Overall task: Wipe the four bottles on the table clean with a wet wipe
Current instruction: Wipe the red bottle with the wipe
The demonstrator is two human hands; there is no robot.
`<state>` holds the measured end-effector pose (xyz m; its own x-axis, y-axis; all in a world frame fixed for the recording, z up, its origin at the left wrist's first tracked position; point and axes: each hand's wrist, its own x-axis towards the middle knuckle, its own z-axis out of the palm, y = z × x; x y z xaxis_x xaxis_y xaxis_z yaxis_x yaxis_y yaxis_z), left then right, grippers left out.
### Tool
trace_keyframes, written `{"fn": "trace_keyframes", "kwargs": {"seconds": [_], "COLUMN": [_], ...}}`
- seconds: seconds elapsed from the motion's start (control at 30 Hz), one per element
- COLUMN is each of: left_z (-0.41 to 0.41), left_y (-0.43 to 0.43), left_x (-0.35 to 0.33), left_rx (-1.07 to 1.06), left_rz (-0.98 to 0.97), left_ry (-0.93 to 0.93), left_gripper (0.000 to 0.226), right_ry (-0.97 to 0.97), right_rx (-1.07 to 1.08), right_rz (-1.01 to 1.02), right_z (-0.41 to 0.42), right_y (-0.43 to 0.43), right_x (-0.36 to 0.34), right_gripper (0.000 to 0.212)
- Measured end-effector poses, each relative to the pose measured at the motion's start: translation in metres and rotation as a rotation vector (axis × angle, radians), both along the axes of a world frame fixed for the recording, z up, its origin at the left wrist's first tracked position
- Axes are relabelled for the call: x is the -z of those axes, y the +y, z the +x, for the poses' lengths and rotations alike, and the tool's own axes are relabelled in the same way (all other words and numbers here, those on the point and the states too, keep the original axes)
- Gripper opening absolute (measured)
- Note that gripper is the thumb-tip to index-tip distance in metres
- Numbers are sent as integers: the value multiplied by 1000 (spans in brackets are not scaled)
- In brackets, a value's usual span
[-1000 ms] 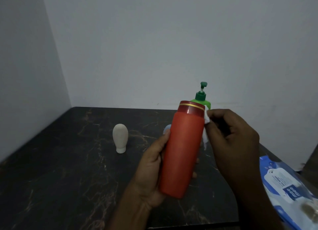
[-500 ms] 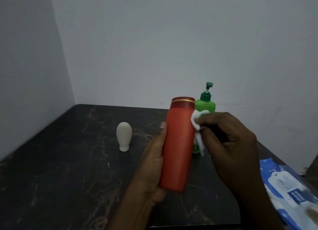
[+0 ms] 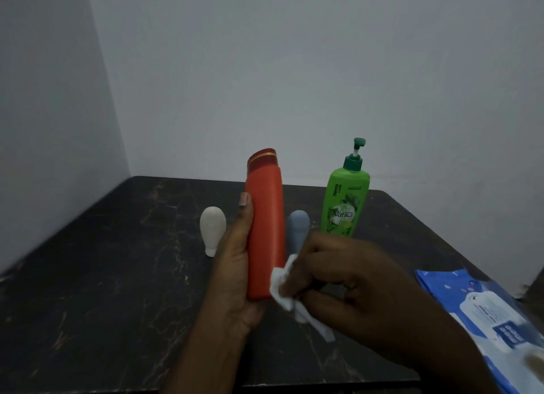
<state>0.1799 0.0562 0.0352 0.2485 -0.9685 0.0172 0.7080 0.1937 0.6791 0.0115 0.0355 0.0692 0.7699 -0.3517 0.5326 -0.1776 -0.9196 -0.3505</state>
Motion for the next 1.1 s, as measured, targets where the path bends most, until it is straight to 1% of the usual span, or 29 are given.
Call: {"fn": "trace_keyframes", "kwargs": {"seconds": [0.07, 0.1, 0.13, 0.23, 0.3, 0.37, 0.43, 0.47, 0.57, 0.63, 0.73, 0.8, 0.87, 0.9, 0.97, 1.03, 1.1], "left_z": [1, 1, 0, -8, -15, -18, -17, -17, -19, -20, -22, -23, -22, -22, -23, -21, -23], "left_y": [-2, -3, -4, 0, 3, 5, 4, 5, 5, 5, 5, 5, 6, 6, 7, 3, 3], "left_x": [2, 4, 5, 3, 3, 4, 7, 8, 8, 8, 9, 10, 7, 6, 0, 4, 3], "left_rx": [-17, -10, 8, 63, 84, 126, 199, 243, 380, 427, 407, 347, 273, 253, 241, 208, 193], "left_rz": [12, 8, 2, -46, -47, -11, 23, 30, 26, 22, 10, 6, -11, -12, -37, -46, -66], "left_ry": [-11, -24, -52, -174, -287, -355, -373, -372, -363, -348, -297, -280, -236, -206, -131, -113, -135], "left_gripper": [64, 64, 60, 40, 36, 43, 61, 65, 63, 64, 60, 55, 50, 49, 58, 63, 54], "right_ry": [-22, -51, -86, -222, -309, -378, -441, -466, -527, -545, -479, -390, -286, -224, -96, 5, 37], "right_rx": [-14, -5, 18, 128, 186, 248, 336, 390, 532, 576, 524, 429, 317, 268, 179, 136, 160], "right_rz": [8, 2, -11, -71, -91, -112, -129, -135, -164, -177, -205, -209, -164, -159, -178, -230, -237], "right_z": [-1, -1, -1, 2, 3, 3, 1, 0, -1, 0, 5, 7, 10, 11, 12, 11, 11], "right_y": [0, -1, -1, -5, -9, -12, -16, -18, -23, -23, -19, -14, -6, -2, 5, 9, 12], "right_x": [-1, -1, 0, 2, 4, 5, 7, 8, 12, 14, 12, 12, 11, 10, 8, 6, 4], "right_gripper": [15, 14, 13, 11, 12, 13, 11, 13, 20, 21, 19, 19, 22, 25, 26, 25, 24]}}
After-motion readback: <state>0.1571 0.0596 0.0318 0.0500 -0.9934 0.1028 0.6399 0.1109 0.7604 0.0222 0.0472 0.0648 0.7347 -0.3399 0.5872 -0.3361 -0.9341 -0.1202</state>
